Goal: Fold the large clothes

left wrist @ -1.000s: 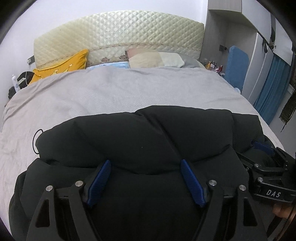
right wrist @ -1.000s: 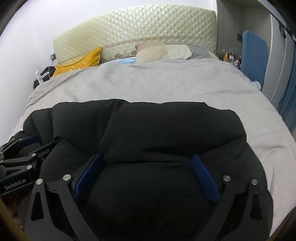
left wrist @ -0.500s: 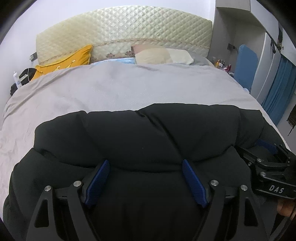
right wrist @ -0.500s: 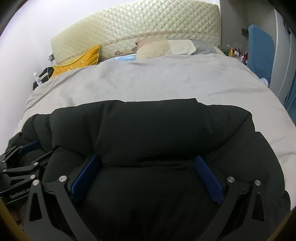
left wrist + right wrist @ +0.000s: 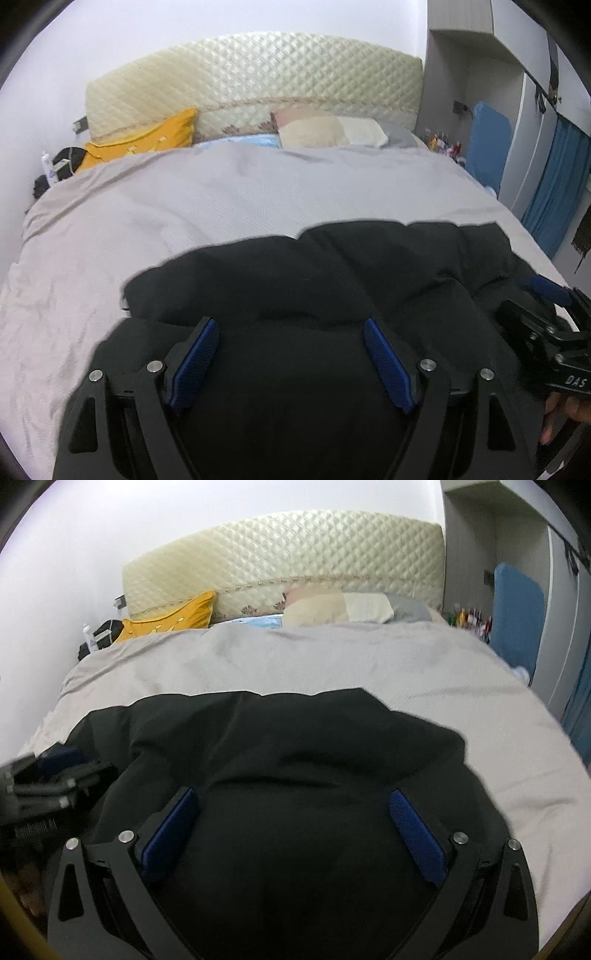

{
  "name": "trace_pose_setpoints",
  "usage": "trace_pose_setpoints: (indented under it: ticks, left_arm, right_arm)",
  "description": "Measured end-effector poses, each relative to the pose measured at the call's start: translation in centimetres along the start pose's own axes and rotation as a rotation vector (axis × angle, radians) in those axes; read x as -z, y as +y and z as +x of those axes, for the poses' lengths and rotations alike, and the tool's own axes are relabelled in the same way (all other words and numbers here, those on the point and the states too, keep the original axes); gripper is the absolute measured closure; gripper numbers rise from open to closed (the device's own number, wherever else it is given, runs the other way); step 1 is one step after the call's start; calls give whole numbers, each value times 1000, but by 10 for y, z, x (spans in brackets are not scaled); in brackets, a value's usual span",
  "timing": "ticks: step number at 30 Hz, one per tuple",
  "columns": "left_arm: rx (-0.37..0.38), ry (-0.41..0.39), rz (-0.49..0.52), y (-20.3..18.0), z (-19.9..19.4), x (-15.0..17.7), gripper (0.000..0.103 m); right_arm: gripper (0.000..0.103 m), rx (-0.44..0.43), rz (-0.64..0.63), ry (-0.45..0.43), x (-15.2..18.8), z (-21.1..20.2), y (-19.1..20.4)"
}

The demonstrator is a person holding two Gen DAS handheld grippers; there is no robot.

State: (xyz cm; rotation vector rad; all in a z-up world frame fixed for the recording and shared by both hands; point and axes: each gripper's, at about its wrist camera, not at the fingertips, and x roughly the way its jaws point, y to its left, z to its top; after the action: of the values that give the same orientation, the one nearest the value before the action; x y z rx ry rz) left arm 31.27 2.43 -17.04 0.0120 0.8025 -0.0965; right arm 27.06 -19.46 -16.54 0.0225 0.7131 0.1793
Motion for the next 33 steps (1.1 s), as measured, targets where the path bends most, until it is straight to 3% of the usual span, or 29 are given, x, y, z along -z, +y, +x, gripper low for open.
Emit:
trace_pose_setpoints:
  ticks: [4, 7, 10, 15, 26, 30, 33]
  left_arm:
    - [-41, -45, -27, 16, -17, 3, 23]
    - [-56, -28, -11, 25, -17, 12, 22]
    - [-83, -17, -11, 28, -10, 22, 22]
    - [-92, -16, 3, 25, -2, 27, 21]
    - [-49, -26, -64, 35, 3, 35, 13]
    - [-83, -43, -65, 34, -11, 31, 13]
    - [-63, -66, -90, 35, -33, 24, 13]
  right_arm:
    - [0, -1, -10, -7, -2, -14, -6]
    - [0, 69, -79, 0, 3, -18, -5]
    - [0, 80, -99, 14, 11, -15, -9]
    - [0, 73, 2, 22, 19, -3, -30]
    - [0, 18, 73, -2, 32, 7, -41]
    - [0, 62, 84, 18, 26, -2, -36]
    - [0, 83, 74, -2, 19, -16, -30]
